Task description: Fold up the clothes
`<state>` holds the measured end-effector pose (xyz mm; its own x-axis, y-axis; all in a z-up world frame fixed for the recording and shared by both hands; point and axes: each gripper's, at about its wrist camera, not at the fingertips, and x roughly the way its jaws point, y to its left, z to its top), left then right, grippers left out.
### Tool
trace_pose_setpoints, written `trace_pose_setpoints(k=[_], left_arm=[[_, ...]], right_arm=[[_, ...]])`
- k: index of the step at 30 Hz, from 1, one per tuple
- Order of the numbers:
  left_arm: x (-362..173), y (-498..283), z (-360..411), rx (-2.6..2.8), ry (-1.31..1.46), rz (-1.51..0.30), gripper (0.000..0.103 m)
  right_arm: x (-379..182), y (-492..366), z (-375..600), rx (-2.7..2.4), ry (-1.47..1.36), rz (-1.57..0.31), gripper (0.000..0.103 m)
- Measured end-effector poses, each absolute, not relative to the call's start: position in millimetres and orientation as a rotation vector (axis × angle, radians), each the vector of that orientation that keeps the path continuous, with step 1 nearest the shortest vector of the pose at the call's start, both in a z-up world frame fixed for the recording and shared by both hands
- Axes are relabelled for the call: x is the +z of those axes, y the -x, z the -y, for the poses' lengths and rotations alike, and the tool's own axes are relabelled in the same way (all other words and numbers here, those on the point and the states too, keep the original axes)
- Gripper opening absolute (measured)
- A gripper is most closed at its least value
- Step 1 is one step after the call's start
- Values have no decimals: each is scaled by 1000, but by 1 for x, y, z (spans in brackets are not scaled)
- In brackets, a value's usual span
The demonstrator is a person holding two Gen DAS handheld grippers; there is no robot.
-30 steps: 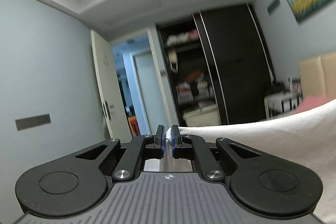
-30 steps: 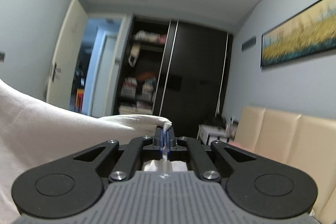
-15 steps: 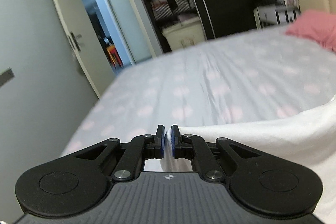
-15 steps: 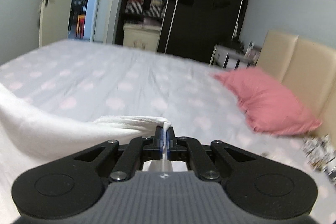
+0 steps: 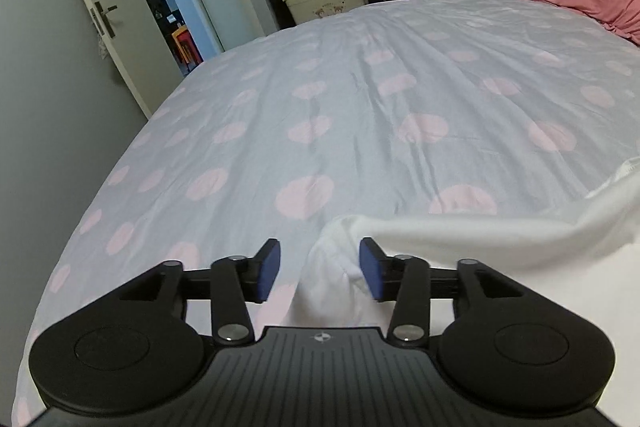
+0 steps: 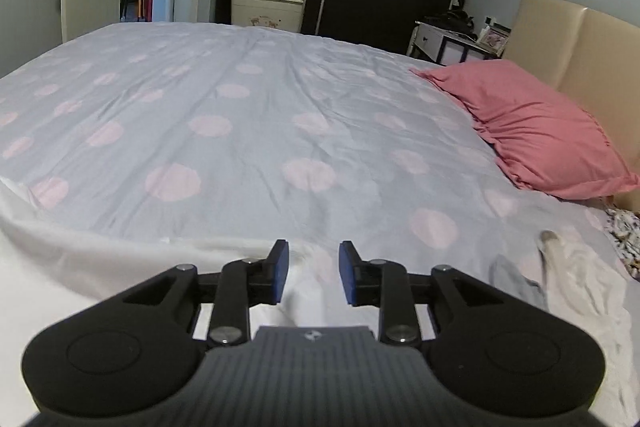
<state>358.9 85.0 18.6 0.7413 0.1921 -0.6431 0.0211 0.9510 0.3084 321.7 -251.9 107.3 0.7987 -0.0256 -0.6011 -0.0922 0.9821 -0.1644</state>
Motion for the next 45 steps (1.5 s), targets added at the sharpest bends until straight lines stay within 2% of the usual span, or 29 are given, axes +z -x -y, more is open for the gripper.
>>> trace_pose_setpoints(k=[7, 15, 25, 32, 33, 34, 35, 40, 45], left_arm=[[39, -297, -99, 58, -303, -761, 47], [49, -178, -111, -36, -307, -809, 47], [28, -69, -128, -27, -225, -887, 49], [-1, -43, -139, 29, -136, -960, 49], [-2, -41, -139, 29, -130, -957, 49], [-4, -38, -138, 30, -127, -954, 49], [-5, -36, -138, 30, -126, -958, 50], [-14, -28, -143, 34, -101, -996, 53], [-25, -26, -140, 34, -124, -1033, 56]], right_arm=[[136, -255, 278, 53, 172, -681, 43], [140, -127, 294, 166, 112, -790, 39], [96, -3, 302, 205, 56, -950, 39], [51, 25, 298, 198, 2, -1078, 38], [45, 26, 296, 203, -2, -1090, 35], [42, 27, 293, 204, 0, -1097, 17], [40, 27, 291, 200, 15, -1099, 5], [63, 30, 298, 162, 60, -1031, 3], [108, 18, 347, 33, 64, -948, 3]])
